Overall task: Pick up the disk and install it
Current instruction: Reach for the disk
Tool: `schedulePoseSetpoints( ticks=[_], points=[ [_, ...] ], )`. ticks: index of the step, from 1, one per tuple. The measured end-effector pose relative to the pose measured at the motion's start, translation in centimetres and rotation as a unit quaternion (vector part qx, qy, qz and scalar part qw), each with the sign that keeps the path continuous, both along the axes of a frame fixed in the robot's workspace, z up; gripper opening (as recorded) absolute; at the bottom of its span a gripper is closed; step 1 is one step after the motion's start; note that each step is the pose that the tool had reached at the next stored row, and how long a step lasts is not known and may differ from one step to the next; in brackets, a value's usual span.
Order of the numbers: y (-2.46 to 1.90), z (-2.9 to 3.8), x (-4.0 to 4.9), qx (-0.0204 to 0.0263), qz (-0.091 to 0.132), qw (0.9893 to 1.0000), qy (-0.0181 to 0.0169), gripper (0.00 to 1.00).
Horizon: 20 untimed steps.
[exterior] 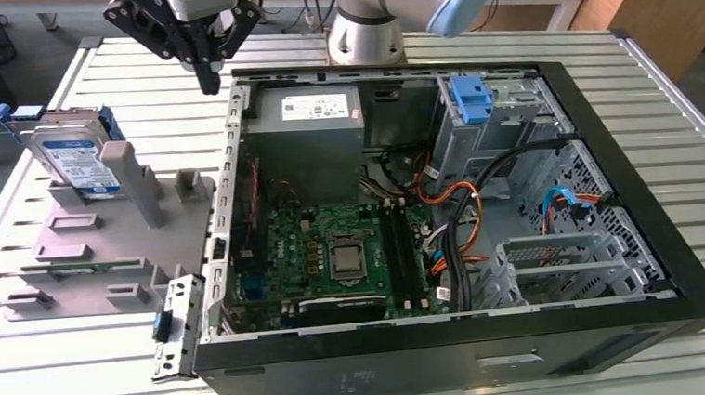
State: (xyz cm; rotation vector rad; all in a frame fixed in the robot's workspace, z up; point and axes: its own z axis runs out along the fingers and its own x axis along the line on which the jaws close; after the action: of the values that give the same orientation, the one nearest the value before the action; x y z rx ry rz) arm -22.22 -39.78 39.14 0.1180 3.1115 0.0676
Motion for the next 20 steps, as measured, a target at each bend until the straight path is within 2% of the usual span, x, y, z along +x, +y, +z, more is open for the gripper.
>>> schedulePoseSetpoints(
  ticks=[20],
  points=[
    [0.49,-0.12,-1.57,0.0,0.0,1.0,0.0,0.11]
  ],
)
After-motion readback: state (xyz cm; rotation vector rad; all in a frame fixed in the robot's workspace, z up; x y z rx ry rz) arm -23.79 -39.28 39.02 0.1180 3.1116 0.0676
